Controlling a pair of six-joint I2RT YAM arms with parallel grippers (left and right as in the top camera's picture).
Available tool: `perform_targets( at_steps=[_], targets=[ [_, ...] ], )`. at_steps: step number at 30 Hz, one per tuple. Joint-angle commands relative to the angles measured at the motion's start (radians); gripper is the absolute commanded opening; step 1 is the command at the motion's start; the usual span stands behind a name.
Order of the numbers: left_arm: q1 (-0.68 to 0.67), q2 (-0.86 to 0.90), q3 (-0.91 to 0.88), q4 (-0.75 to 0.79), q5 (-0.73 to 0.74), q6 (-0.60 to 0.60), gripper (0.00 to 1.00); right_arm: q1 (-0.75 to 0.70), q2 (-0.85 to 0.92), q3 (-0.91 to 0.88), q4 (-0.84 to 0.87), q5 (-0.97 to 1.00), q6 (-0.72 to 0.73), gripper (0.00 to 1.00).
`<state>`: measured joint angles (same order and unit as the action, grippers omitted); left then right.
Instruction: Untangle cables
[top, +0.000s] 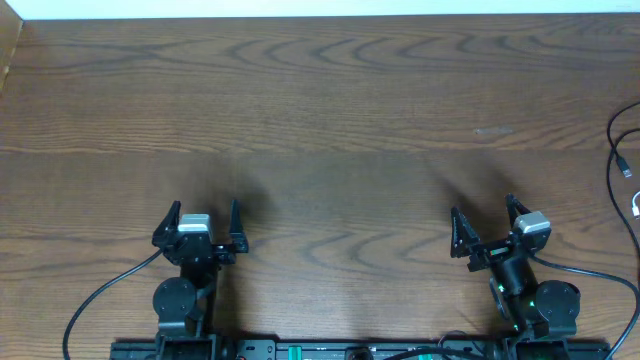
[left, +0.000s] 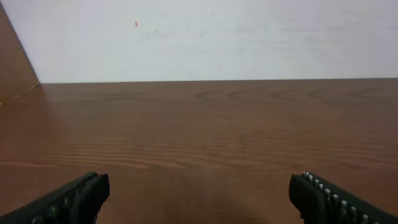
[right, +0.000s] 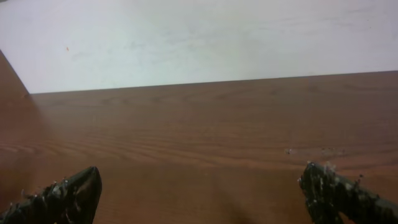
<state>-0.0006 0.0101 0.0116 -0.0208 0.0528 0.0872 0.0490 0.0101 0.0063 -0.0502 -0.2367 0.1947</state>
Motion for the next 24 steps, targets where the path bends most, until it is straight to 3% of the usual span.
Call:
perform_targets(
  at_steps=[1,24],
  targets=[
    [-0.008,-0.009,-0.008,-0.050,-0.016,0.005,0.98,-0.014,-0.005,-0.001,-0.006,0.002,0.011,0.99],
    [-0.051,-0.006,-0.008,-0.050,-0.013,0.006,0.98,-0.014,-0.005,-0.001,-0.006,0.002,0.011,0.99]
  ],
)
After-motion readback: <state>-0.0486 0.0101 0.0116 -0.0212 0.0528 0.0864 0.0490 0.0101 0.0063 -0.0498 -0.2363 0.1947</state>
